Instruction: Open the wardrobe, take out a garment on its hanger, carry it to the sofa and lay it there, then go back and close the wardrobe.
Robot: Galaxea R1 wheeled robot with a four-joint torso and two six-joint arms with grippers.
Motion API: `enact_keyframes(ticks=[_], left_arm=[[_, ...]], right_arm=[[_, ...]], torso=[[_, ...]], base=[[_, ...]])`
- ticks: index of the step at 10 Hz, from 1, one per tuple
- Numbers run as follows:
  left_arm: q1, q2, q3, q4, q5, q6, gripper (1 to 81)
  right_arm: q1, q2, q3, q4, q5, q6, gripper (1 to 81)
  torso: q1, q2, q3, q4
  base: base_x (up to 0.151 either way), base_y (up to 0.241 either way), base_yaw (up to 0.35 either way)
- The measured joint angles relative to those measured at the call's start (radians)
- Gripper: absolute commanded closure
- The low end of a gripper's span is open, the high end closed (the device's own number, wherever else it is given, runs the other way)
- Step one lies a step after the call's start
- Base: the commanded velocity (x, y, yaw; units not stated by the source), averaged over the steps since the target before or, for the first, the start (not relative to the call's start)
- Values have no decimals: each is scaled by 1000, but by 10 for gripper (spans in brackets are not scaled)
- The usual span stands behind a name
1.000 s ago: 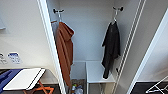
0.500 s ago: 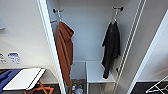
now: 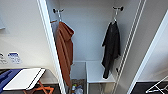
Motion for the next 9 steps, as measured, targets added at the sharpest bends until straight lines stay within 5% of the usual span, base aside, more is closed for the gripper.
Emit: enact_keyframes(ticks=[2, 5, 9], left_arm=[[-5, 64, -105, -154, -108, -26, 10], [-7, 167, -224, -299, -175, -54, 10], [-5, 173, -286, -566, -242, -71, 10]], right_arm=[[-1, 3, 3, -3, -7, 0, 10], [0, 3, 10, -4, -8, 0, 10], [0, 3, 14, -5, -8, 0, 10]], torso=[[0, 0, 0, 0], [0, 0, 0, 0], [0, 0, 0, 0]], base=[[0, 0, 0], [0, 0, 0], [0, 0, 0]])
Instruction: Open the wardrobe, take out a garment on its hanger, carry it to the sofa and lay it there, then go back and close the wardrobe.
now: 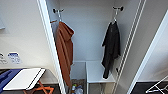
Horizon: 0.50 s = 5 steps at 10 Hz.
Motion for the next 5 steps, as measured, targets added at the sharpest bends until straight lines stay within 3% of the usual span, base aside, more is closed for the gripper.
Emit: enact_keyframes(ticks=[2, 5], left_arm=[[10, 9, -48, -146, -45, 5, 10], [26, 23, -111, -274, -82, 19, 10]], right_arm=[[2, 0, 9, -9, -19, 0, 10], [2, -1, 20, -23, -28, 0, 10]], torso=[[0, 0, 0, 0], [0, 0, 0, 0]], base=[[0, 0, 0], [0, 0, 0]])
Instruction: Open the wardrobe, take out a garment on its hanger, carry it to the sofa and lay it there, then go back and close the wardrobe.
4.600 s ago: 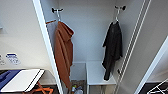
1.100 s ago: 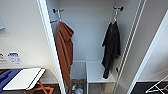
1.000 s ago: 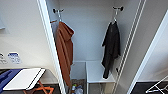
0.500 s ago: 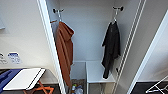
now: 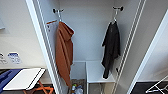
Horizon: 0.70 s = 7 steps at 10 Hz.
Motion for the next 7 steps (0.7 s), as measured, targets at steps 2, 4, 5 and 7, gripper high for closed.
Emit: enact_keyframes(ticks=[2, 4, 5, 7], left_arm=[[23, -24, -18, -25, -25, -3, 10], [37, -28, -21, -10, -30, 4, 10], [50, -22, -20, 53, -24, 19, 10], [93, -14, -3, 251, 0, 32, 10]], right_arm=[[0, 0, 0, 0, -1, 0, 10], [5, 0, -1, 0, -1, 0, 10], [8, 0, -3, -1, -2, 0, 10], [23, 0, -14, -10, -5, -3, 10]], torso=[[0, 0, 0, 0], [0, 0, 0, 0], [0, 0, 0, 0], [0, 0, 0, 0]], base=[[0, 0, 0], [0, 0, 0], [0, 0, 0], [0, 0, 0]])
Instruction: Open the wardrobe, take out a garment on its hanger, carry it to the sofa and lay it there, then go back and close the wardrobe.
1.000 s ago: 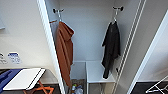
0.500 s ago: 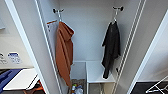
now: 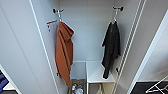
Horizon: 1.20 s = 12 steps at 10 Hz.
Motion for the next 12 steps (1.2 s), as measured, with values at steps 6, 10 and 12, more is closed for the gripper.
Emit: enact_keyframes(ticks=[6, 10, 12], left_arm=[[153, -98, 61, 600, 37, 5, 10], [198, -103, 75, 646, 72, 11, 10], [196, -88, 75, 646, 105, 11, 10]], right_arm=[[43, 107, -141, -524, -197, -126, 10], [115, 215, -268, -852, -293, -159, 10], [201, 216, -273, -905, -311, -163, 10]], torso=[[0, 0, 0, 0], [0, 0, 0, 0], [0, 0, 0, 0]], base=[[0, 0, 0], [0, 0, 0], [0, 0, 0]])
